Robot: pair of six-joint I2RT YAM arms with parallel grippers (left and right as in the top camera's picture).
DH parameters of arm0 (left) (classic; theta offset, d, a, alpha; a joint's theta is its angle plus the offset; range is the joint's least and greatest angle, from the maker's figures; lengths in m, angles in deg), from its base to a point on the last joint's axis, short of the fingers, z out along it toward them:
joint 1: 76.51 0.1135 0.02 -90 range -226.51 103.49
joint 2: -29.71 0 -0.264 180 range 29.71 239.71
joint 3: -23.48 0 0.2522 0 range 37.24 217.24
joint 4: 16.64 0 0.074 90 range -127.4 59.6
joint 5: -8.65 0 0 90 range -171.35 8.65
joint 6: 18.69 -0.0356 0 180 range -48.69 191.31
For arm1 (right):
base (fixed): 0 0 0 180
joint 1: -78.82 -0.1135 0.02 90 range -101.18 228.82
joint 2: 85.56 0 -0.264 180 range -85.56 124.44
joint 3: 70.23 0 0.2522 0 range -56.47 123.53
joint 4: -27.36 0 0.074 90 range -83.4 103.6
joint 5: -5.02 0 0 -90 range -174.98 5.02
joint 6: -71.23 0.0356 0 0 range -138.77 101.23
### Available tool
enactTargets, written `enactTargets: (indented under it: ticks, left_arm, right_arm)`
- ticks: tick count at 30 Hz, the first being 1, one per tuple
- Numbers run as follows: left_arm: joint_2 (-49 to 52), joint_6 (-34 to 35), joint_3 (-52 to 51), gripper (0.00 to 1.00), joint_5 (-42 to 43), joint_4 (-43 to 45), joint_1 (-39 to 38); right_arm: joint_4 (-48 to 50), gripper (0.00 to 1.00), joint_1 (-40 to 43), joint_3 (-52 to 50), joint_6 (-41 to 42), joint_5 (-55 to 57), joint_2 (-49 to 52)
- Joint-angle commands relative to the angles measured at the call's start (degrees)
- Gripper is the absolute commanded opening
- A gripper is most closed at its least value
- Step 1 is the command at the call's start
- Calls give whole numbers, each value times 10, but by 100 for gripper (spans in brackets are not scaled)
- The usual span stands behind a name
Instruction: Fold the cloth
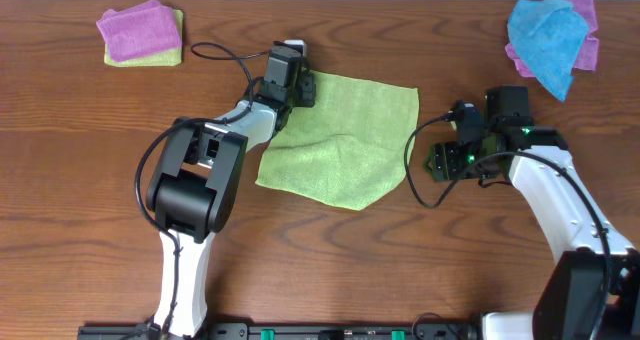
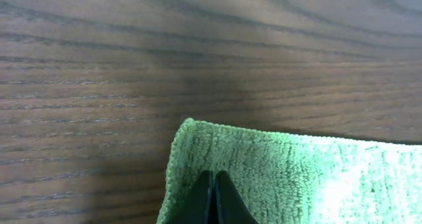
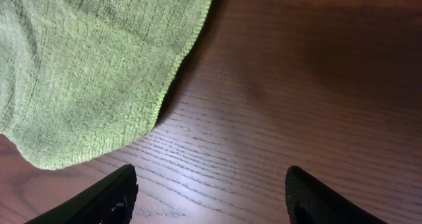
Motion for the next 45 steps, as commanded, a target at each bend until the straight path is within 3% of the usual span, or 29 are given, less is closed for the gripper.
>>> enactTargets:
  ticks: [1,6,14,23,36,41,45]
  left_arm:
    - [15,-38,8,6,-50,-27,1]
    - [15,-83,8,6,-140,-80,2]
    - [15,-87,8,5,-232,-126,16]
    - [15,-87,8,6,-233,-123,57]
    - [6,-84,19,6,-233,-107,55]
    - [-38,-82,54,11,-231,-118,40]
    - [-87,-67,61,24,-231,-154,30]
  right_arm:
    - [1,72,5,-2,-2,2,1]
    - [0,73,5,-2,-2,2,1]
    - [-11,73,5,-2,-2,19,1]
    - [-7,75,5,-2,-2,19,1]
    - [15,78,2,-2,-2,-26,1]
    - [21,78,2,-2,-2,-27,1]
    - [28,78,2,-2,-3,-29,1]
